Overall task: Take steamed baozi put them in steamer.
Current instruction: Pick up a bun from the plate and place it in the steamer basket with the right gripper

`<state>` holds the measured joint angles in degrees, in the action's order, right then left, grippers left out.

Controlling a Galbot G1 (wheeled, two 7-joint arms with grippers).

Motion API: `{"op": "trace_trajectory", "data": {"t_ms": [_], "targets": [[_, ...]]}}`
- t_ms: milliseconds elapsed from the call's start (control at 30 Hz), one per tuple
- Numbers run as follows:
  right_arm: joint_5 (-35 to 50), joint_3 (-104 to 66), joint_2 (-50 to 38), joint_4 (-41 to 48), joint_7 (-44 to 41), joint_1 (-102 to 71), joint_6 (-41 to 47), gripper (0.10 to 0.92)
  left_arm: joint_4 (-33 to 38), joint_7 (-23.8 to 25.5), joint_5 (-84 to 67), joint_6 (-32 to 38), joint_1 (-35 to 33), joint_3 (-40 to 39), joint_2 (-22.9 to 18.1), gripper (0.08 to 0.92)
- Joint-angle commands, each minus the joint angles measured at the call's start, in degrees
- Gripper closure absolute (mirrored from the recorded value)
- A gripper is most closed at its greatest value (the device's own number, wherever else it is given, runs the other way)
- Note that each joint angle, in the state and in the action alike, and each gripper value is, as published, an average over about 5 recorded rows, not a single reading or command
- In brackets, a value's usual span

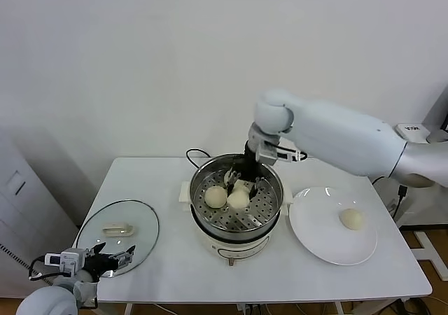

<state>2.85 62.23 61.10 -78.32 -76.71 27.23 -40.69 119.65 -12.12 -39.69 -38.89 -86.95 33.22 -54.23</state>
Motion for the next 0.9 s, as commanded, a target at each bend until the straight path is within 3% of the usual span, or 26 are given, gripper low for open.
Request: {"op": "trace_trajectory", "data": {"t_ms": [33,567,900], "targets": [[-5.2,-0.3,2.0,-1.9,-0.1,-4.0,-2.3,0.473,0.1,0.0,0.0,0.0,-0.1,0.1,0.0,0.177],[-8.6,-1.4,0.8,-2.8,0.2,-7.7,-2.8,0.460,-0.2,0.2,0.0,0.2,-0.1,0.1,0.1,0.177],[-8.4,-5.3,-1.4,-1.6,0.8,-5.1,-1.7,0.230,-0.3,0.2,0.0,0.2,-0.1,0.3,0.2,0.177]]}}
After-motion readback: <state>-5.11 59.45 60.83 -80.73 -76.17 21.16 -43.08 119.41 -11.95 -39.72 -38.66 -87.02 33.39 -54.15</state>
